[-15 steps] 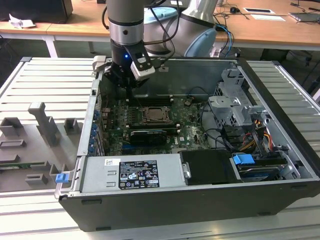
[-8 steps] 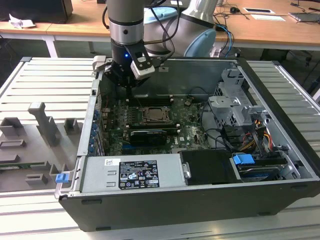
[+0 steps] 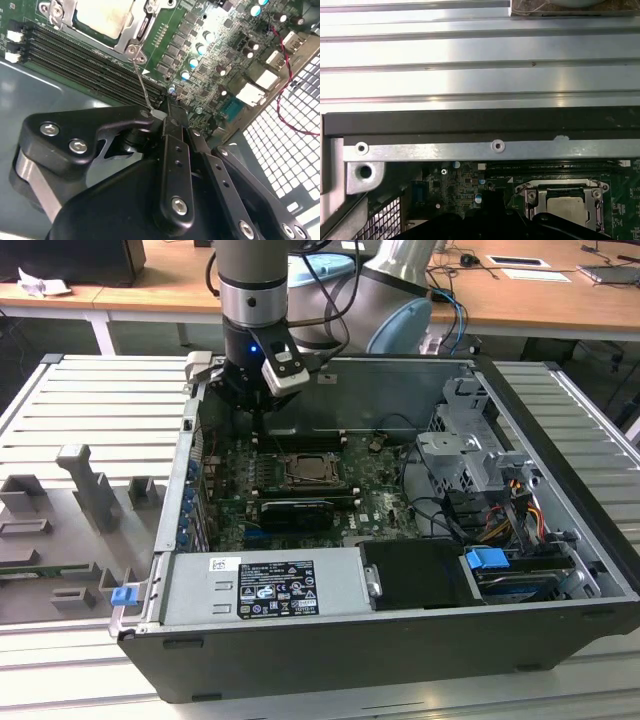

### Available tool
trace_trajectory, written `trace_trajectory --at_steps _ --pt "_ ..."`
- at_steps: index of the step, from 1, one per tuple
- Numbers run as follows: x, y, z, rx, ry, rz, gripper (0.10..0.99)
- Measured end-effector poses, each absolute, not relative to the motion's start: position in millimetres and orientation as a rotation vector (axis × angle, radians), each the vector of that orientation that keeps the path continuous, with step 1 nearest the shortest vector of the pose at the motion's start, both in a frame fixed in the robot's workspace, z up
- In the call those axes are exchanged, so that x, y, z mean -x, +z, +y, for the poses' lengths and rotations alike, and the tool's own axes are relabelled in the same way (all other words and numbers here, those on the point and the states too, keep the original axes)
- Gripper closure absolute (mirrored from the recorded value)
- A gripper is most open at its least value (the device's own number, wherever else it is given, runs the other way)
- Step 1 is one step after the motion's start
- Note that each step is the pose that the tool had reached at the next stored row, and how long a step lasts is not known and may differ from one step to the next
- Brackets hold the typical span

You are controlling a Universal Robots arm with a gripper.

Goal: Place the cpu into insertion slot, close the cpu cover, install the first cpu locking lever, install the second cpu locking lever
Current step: 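Install the first cpu locking lever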

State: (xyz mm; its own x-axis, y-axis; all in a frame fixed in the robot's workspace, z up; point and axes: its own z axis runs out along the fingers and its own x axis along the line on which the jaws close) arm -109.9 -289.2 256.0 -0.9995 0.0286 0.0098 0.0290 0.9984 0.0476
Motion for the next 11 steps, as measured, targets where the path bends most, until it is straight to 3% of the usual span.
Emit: trace_trajectory --at_steps 11 --pt "97 256 -289 0.045 -0.075 -3.131 0.98"
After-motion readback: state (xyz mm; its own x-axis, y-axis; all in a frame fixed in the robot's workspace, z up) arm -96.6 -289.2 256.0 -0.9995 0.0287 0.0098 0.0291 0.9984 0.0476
